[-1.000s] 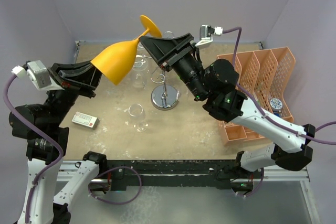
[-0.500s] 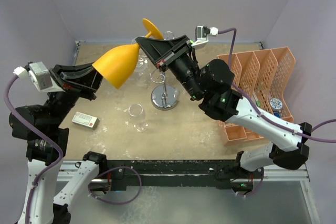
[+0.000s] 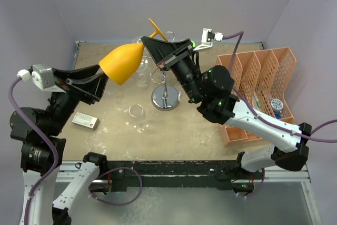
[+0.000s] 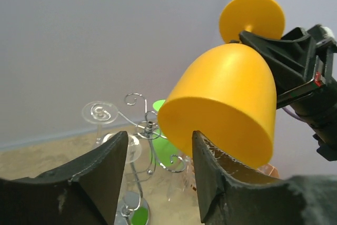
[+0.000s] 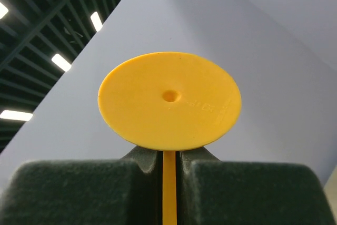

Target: Place the wine glass upside down on the wine glass rack

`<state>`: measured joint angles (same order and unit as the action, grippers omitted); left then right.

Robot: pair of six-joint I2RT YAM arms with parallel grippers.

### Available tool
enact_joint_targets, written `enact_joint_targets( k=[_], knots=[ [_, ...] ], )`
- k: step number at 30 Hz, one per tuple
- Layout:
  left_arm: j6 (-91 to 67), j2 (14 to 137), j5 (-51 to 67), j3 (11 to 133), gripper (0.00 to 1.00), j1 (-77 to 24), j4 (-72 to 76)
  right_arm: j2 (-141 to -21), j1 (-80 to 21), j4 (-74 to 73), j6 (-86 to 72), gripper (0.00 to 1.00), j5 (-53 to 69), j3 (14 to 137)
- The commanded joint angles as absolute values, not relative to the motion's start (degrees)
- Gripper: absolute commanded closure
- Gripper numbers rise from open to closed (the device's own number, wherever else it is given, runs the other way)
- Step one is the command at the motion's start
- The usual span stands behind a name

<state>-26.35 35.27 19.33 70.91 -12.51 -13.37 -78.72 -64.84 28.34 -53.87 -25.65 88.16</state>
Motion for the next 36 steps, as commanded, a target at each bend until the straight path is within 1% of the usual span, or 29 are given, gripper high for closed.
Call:
enact_joint_targets(
  k=[1, 5, 8, 11, 14, 19, 25, 30, 36],
  knots=[
    [-28.6, 32.8, 8.5, 76.1, 0.47, -12.7, -21.5, -76.9, -64.7, 37.9, -40.8, 1.00, -27.2, 88.0],
    [-33.9, 35.1, 1.5, 84.3, 0.39, -12.7, -26.6, -78.1, -64.8, 39.9, -35.1, 1.00, -22.0, 87.1],
    [-39.1, 37.8, 3.2, 88.1, 0.38, -12.7, -26.6, -79.4, -64.8, 41.4, -31.6, 1.00, -18.4, 86.8],
    [-43.9, 39.4, 5.1, 89.2, 0.38, -12.7, -25.0, -79.7, -64.8, 43.2, -29.1, 1.00, -16.3, 85.6],
    [-48.9, 39.8, 6.5, 87.7, 0.37, -12.7, -20.3, -79.7, -64.8, 45.6, -27.0, 1.00, -14.7, 84.1],
    [-56.1, 38.9, 8.5, 80.4, 0.37, -12.7, -8.0, -80.5, -64.8, 51.0, -23.5, 1.00, -12.3, 80.7],
    [-62.6, 40.3, 11.1, 79.0, 0.37, -12.7, 0.0, -83.6, -65.0, 54.4, -19.6, 1.00, -9.0, 80.1],
    [-65.1, 40.8, 10.2, 78.5, 0.39, -12.7, -0.6, -87.0, -66.0, 59.3, -14.6, 1.00, -6.4, 79.1],
    [-65.9, 40.2, 5.5, 77.0, 0.40, -12.7, -8.8, -91.9, -66.8, 64.0, -9.8, 1.00, -7.5, 80.3]
  ],
)
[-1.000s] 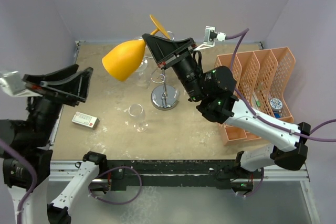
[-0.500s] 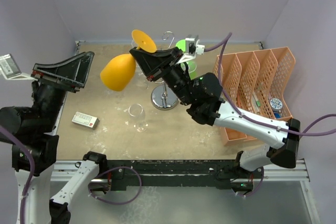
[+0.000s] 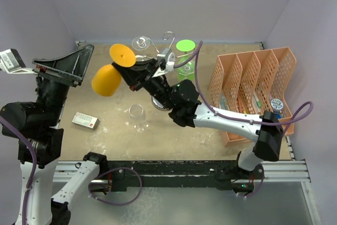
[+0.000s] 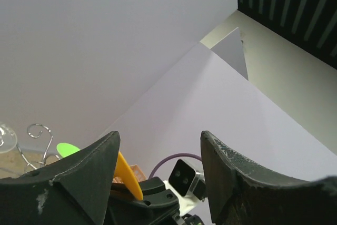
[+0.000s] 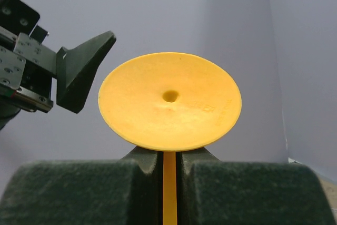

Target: Place the wine glass upside down on the wine glass rack

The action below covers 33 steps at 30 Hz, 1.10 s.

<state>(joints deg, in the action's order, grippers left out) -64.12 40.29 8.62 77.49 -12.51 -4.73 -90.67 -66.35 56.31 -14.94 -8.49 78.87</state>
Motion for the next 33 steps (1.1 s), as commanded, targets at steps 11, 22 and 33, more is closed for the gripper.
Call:
enact_joint_targets(
  k=[11, 22, 33],
  knots=[
    [-54.9, 43.9, -0.2, 85.2, 0.47, -12.7, -29.7, -93.9, -67.6, 65.9, 1.2, 1.00, -5.4, 81.1],
    [-53.3, 45.3, 6.8, 88.4, 0.45, -12.7, -32.2, -96.7, -68.1, 62.0, 5.3, 1.00, -4.9, 84.7],
    [-51.3, 46.2, 5.9, 90.0, 0.68, -12.7, -37.9, -98.0, -69.5, 59.5, 9.6, 1.00, -4.1, 86.1]
  ],
)
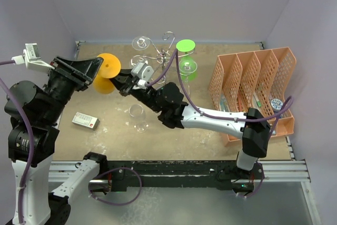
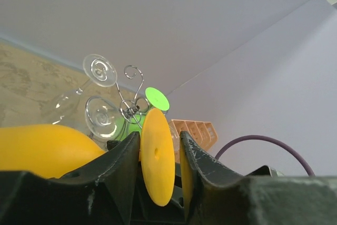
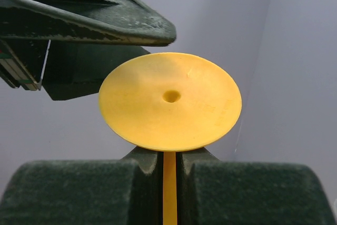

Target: Place the wine glass upside down on the wine glass rack

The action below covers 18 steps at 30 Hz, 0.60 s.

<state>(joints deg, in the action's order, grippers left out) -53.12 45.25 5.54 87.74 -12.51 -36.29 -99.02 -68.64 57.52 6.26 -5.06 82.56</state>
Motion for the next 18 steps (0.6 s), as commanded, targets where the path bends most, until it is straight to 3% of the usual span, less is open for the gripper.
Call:
enact_joint_targets(
  k=[1, 3, 7, 11, 12, 16, 18],
  knots=[
    [-51.3, 46.3, 5.8, 89.9, 0.69, -12.7, -38.2, -98.1, -69.6, 59.4, 9.8, 1.00, -4.0, 86.1],
    [-51.0, 46.2, 5.4, 89.6, 0.73, -12.7, -38.3, -98.1, -69.7, 59.4, 10.1, 1.00, -3.8, 86.3],
    [-50.5, 45.4, 3.0, 89.6, 0.97, -12.7, -38.1, -97.7, -70.1, 59.3, 10.9, 1.00, -3.3, 85.9],
    [-50.3, 44.9, 2.3, 89.6, 1.00, -12.6, -36.7, -97.0, -70.2, 59.5, 9.5, 1.00, -3.9, 85.1],
    [-50.3, 44.6, 2.0, 89.5, 1.00, -12.7, -36.2, -96.7, -70.2, 59.4, 8.8, 0.95, -4.4, 84.9],
    [-50.0, 43.9, -0.5, 89.4, 1.00, -12.7, -34.5, -94.4, -70.4, 58.4, 6.1, 0.50, -5.4, 83.8],
    [-49.7, 43.8, -1.8, 89.6, 1.00, -12.7, -33.7, -92.3, -70.5, 57.7, 5.1, 0.42, -6.8, 81.7]
  ],
)
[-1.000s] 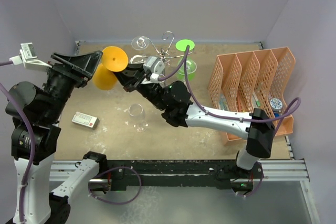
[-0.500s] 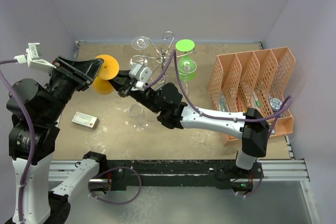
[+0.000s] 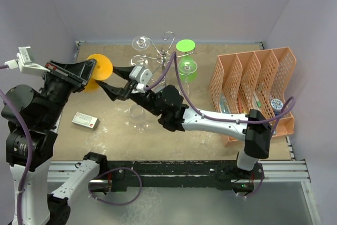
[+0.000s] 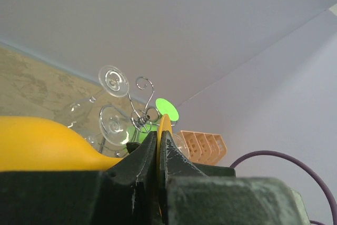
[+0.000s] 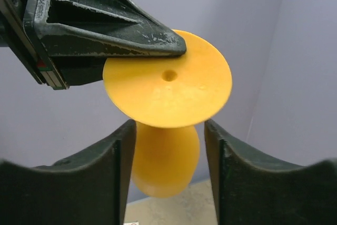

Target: Place the wine glass upside down on the wine glass rack

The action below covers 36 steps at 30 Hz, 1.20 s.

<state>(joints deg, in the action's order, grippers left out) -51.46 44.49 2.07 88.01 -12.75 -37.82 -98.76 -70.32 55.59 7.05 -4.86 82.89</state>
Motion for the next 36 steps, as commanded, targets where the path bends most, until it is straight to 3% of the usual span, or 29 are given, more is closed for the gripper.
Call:
enact_joint_targets(
  k=[1, 9, 17, 27, 36],
  knots=[
    [-49.2, 43.8, -2.2, 89.8, 1.00, -12.7, -33.5, -91.0, -70.5, 57.4, 4.6, 0.39, -7.2, 80.4],
    [-43.0, 47.8, -6.0, 95.6, 1.00, -12.7, -36.6, -78.4, -70.5, 34.0, -8.9, 0.36, -13.0, 78.5],
    [-41.1, 53.1, -5.6, 95.4, 1.00, -12.7, -34.4, -72.3, -70.5, 12.3, -19.0, 0.39, -21.9, 81.5],
    [-40.3, 65.0, -4.5, 97.5, 1.00, -12.7, -28.8, -58.5, -70.5, 5.6, -27.7, 0.41, -27.5, 70.7],
    [-43.3, 76.2, -1.9, 97.5, 1.00, -12.6, -13.1, -49.6, -70.6, 6.5, -29.9, 0.44, -31.0, 65.4]
  ],
)
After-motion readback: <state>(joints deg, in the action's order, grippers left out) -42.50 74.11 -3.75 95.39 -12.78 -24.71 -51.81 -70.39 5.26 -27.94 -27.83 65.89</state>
